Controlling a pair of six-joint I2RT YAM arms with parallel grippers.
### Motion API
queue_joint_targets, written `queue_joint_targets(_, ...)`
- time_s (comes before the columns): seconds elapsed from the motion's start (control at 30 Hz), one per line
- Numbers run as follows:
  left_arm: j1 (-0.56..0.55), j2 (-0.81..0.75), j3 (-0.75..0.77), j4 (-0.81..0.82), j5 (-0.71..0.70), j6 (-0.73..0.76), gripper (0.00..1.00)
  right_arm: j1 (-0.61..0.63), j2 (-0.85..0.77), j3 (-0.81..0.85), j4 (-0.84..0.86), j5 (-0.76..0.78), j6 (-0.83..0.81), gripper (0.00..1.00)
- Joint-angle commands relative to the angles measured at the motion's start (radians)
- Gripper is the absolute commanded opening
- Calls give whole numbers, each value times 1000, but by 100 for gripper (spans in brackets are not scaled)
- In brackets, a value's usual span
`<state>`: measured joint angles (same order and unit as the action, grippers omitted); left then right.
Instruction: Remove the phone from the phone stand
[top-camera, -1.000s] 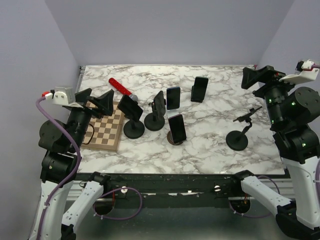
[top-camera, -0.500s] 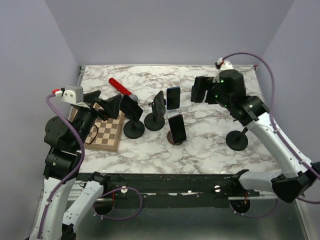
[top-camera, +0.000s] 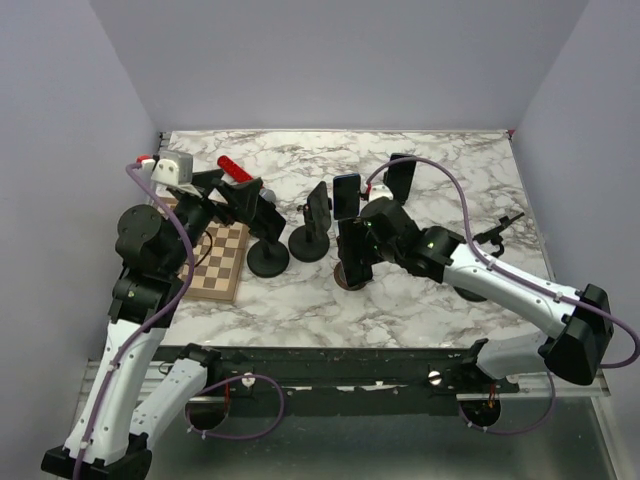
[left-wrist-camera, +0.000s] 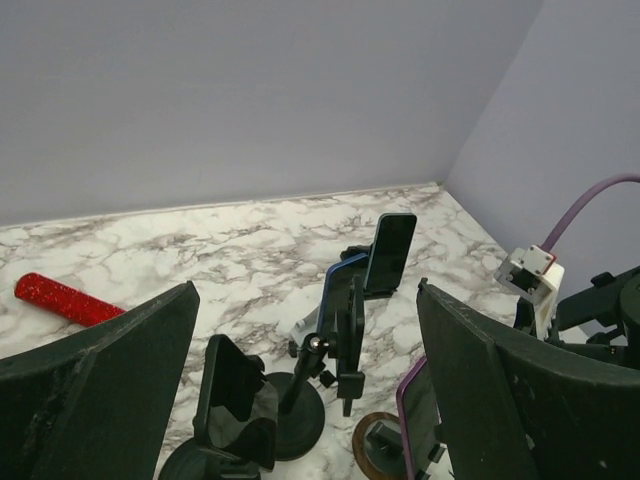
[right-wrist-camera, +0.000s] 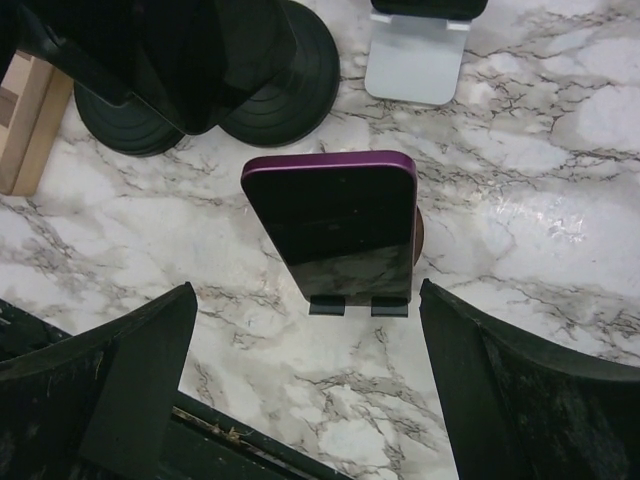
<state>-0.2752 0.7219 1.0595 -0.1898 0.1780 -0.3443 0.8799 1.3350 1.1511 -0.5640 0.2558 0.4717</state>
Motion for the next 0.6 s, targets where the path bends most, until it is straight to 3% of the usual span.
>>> queue_joint_targets(0.0,-1,-6,-73,111,-5,-29,99,26,12,-68,90,81,45,100)
queue_joint_targets(0.23,10,-62,-192,240,68,-7,99,36,30,-171,228,191,16,100)
queue_joint_targets(0.57,10,-150,-258,232,-65,75,98,40,66,-187,329,157,-35,100)
